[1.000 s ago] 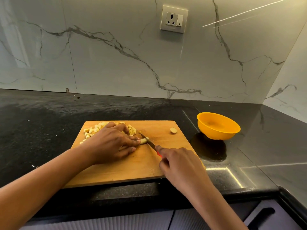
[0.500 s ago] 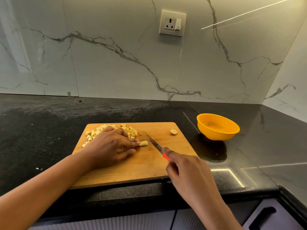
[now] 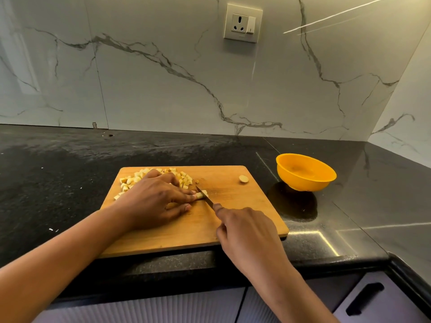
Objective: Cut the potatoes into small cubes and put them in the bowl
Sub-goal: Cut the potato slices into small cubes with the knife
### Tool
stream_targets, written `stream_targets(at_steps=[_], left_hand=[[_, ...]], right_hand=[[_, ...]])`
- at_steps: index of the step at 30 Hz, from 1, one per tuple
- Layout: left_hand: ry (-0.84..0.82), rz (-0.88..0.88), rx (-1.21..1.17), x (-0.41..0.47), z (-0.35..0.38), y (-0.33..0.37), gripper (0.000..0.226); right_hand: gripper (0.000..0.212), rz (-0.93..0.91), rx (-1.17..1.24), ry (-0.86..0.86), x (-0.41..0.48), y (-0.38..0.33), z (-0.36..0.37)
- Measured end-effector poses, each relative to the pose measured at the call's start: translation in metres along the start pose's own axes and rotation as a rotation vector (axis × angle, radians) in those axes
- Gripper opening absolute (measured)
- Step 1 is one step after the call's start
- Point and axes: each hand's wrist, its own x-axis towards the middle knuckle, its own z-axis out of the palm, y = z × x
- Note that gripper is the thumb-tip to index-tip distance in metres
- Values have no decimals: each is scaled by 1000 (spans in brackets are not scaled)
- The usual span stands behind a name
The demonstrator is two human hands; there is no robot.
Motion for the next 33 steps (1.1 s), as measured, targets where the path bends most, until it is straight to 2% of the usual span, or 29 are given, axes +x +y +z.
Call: stream_targets(at_steps=[7,10,18,26,30,33], left_hand=[[12,0,-90,-4,-2,-1,87],[9,-1,-55,-3,-3,-2,90],[30,38,-4,-2,0,-3,82],[-20,34,29,0,1,-4,88],[29,20,-20,-1,1,-3,89],[138,11,-87,-1,4,-3,83]], right_hand=[[49,32,122,99,-23,7,-6],[50,35,148,140,-21,4,-5],[50,4,61,82,-18,-3,-1],[49,4,63,61,-8,3,-4],[49,23,114,95,-14,4,-3],[49,46,121,121,-15,7,-1]])
